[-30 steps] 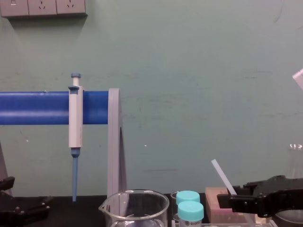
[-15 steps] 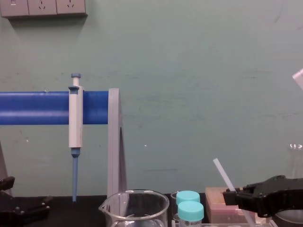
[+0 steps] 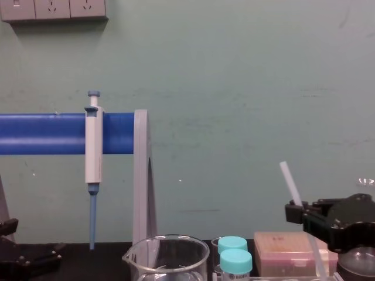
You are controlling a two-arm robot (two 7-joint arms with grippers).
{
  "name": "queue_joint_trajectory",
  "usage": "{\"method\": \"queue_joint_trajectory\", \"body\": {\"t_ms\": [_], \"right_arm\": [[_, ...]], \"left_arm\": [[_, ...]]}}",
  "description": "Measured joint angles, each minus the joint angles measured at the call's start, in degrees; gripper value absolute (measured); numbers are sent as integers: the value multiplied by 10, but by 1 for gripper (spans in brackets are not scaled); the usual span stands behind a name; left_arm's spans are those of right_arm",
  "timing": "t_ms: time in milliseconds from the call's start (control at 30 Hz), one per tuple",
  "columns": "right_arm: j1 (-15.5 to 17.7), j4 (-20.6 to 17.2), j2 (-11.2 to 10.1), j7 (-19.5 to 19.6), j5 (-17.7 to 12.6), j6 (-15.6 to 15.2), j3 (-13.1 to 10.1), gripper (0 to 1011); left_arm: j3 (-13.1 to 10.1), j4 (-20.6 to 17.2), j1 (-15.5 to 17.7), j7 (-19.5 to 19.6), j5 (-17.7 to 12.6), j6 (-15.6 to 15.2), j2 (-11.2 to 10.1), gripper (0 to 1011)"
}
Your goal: Pick up the stirring rod with one hand, then place it down.
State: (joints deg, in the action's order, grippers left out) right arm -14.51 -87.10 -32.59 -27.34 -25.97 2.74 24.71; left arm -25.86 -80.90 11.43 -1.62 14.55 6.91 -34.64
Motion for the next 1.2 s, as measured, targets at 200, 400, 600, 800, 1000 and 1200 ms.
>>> {"method": "queue_joint_trajectory", "body": {"t_ms": [200, 400, 600, 800, 1000, 1200], "right_arm": [[44, -13, 6, 14, 8, 66, -24, 70], [67, -21, 19, 24, 7, 104, -45, 70], [65, -35, 28, 25, 6, 125, -66, 70], [46, -60, 33, 17, -12, 125, -95, 70], [36, -73, 37, 8, -19, 115, -110, 70], [35, -75, 42, 3, -14, 108, -116, 70]], "left_arm": [[0, 0, 0, 0, 0, 0, 0, 1000], [0, 0, 0, 0, 0, 0, 0, 1000], [0, 0, 0, 0, 0, 0, 0, 1000], [0, 0, 0, 0, 0, 0, 0, 1000], [0, 0, 0, 0, 0, 0, 0, 1000], [0, 0, 0, 0, 0, 0, 0, 1000]]}}
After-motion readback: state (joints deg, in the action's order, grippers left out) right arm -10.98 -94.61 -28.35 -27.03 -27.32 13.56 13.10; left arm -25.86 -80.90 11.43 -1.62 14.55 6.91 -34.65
